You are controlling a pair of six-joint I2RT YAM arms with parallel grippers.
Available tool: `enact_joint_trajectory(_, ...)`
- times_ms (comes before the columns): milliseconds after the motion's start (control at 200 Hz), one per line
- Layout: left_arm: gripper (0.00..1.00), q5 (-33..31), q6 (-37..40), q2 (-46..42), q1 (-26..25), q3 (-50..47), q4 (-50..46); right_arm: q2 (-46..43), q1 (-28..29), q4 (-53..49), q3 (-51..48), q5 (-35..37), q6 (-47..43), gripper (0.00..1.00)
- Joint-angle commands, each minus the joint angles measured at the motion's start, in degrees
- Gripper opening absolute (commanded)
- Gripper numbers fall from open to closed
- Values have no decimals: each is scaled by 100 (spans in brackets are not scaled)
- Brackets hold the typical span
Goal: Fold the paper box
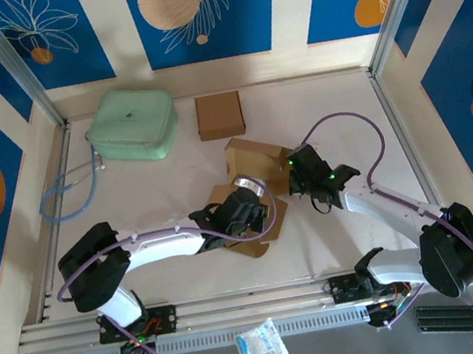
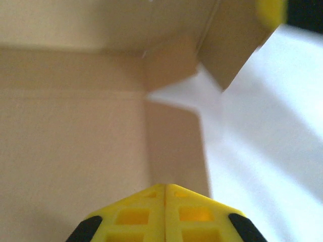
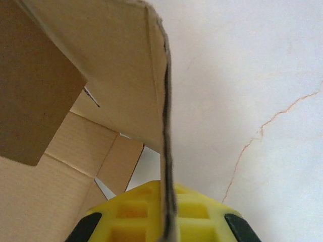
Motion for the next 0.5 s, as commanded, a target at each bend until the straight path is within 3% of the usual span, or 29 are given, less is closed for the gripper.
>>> enact_joint_trajectory(0, 5, 403, -32, 87, 26, -236, -425, -42, -59, -149, 210, 178, -158, 0)
enact_joint_trajectory(225, 2, 1412, -96, 851, 28, -140, 644, 153, -131, -349, 436, 14, 352, 0)
enact_joint_trajectory(495, 1, 1343, 6, 1270, 44, -4, 684, 454, -317, -922, 923, -651, 1258, 0)
